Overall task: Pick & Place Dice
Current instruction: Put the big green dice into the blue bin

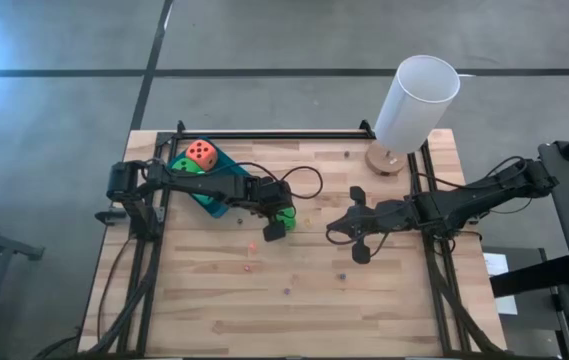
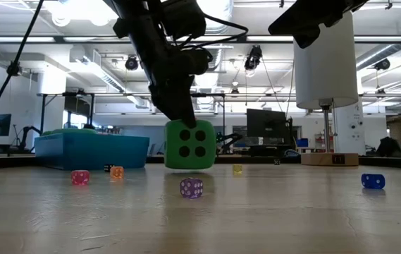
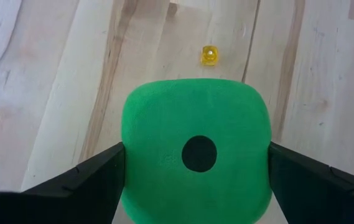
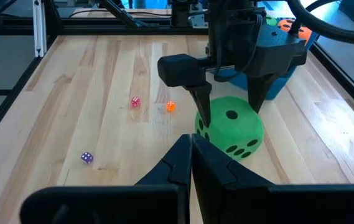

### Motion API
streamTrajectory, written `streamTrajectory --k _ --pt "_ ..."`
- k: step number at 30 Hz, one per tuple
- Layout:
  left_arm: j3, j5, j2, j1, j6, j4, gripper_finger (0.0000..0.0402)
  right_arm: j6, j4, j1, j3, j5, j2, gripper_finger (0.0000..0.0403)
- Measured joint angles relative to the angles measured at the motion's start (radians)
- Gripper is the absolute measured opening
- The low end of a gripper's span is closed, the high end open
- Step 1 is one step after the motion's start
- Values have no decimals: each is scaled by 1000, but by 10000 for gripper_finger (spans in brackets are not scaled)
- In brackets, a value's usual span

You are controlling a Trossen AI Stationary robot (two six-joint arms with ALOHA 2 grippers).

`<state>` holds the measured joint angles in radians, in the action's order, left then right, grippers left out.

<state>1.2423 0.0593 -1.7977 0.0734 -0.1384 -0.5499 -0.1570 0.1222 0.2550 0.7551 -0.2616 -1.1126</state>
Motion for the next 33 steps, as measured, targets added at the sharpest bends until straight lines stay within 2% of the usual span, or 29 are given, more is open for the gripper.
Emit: streamTrajectory --k 33 --pt "-4 1 2 -1 -38 0 347 0 0 0 0 0 0 8"
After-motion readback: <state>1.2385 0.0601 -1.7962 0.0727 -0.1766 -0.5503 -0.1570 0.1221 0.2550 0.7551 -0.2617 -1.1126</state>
